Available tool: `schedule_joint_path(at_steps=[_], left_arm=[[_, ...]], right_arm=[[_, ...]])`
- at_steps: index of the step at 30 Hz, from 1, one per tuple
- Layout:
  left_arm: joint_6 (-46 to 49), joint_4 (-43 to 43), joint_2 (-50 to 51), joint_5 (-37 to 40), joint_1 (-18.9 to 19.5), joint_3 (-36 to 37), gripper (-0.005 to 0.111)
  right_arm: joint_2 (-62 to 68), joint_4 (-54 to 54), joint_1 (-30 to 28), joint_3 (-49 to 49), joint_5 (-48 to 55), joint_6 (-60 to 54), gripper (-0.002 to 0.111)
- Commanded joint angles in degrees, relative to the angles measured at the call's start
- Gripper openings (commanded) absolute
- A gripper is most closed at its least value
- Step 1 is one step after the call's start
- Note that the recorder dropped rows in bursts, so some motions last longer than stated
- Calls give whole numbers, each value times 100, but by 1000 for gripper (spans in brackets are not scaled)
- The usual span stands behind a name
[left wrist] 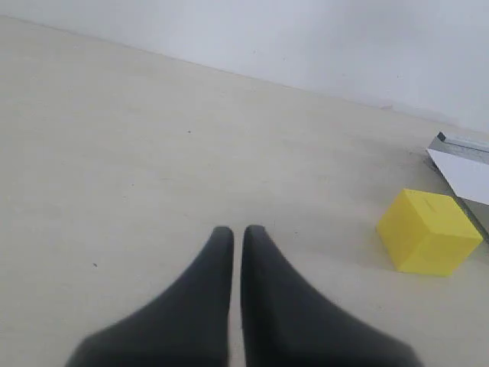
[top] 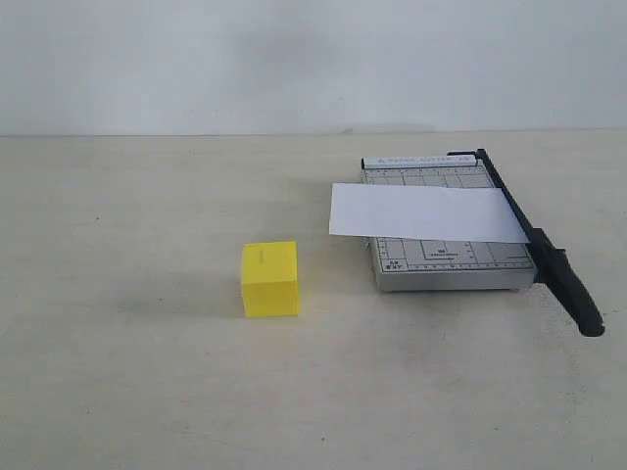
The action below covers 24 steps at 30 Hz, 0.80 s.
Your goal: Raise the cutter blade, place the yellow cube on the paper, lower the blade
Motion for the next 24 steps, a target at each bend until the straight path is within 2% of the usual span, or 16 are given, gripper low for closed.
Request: schedule_joint_path(at_steps=[1, 24], left_arm=[[-38, 0, -11, -47, 20, -14, 5], [-38, 0, -11, -47, 20, -14, 5]], right_arm=[[-31, -17, 3, -41, -29, -32, 0], [-31, 22, 3, -41, -80, 6, 0]])
